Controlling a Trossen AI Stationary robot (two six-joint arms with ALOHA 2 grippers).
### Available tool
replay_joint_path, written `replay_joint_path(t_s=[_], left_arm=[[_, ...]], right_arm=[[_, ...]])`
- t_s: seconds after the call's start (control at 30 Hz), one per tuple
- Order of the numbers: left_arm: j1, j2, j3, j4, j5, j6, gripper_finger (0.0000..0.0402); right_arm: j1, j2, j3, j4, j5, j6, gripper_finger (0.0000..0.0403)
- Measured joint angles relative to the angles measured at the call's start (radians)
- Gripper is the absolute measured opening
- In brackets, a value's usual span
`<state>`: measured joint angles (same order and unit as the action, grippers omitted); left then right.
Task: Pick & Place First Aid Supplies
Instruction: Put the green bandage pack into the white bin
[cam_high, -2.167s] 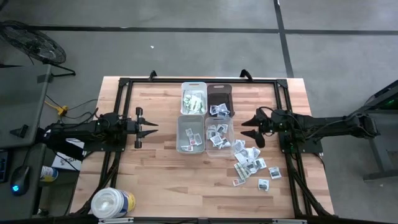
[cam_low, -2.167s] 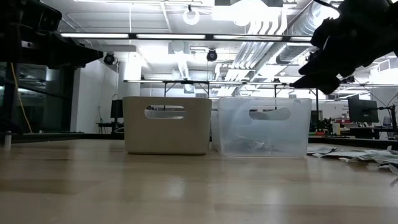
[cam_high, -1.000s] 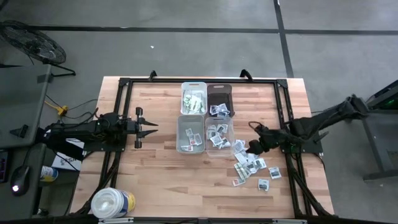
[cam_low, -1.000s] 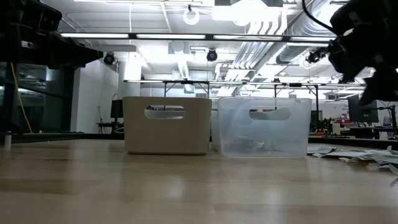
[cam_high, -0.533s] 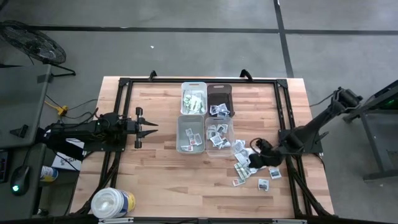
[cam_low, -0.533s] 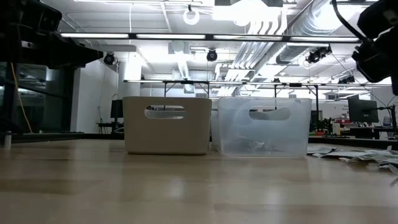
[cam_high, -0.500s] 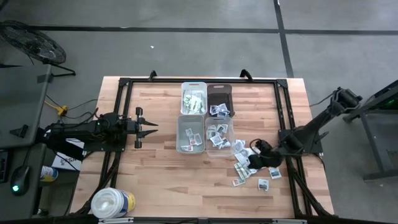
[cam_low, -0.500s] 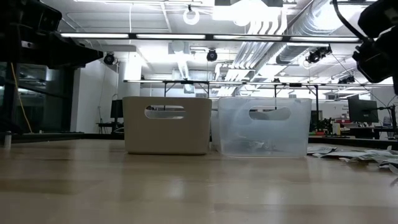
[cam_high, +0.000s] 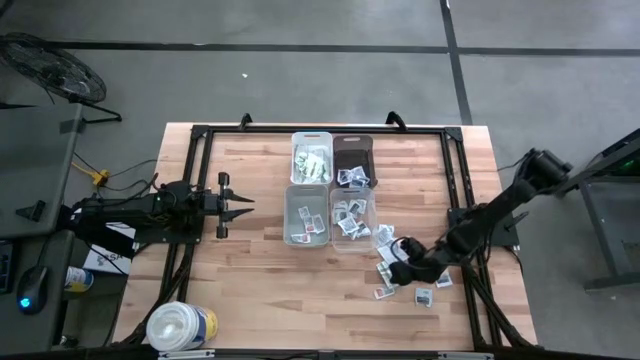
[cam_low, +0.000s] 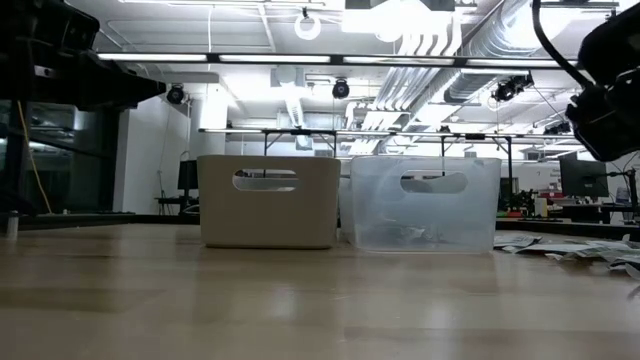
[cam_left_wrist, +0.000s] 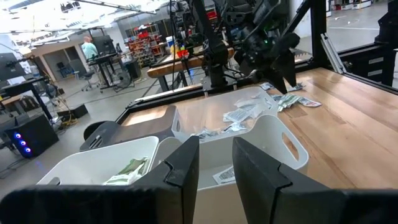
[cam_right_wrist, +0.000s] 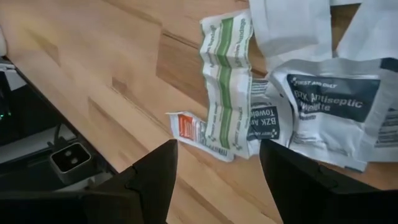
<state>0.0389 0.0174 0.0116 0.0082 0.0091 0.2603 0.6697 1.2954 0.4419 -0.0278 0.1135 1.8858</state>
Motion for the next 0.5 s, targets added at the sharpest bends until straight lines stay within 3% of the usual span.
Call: replay_joint_path(t_s=[0.33, 0.5], left_arm=[[0.000, 0.000, 0.000, 0.000, 0.000, 0.000, 0.0096], [0.000, 0.000, 0.000, 0.000, 0.000, 0.000, 0.0096]], right_arm=[[-0.002, 0.067, 0.000, 0.051, 0.000, -0.006, 0.0222], [-0.002, 0.080, 0.000, 0.071, 0.000, -0.007, 0.0202]])
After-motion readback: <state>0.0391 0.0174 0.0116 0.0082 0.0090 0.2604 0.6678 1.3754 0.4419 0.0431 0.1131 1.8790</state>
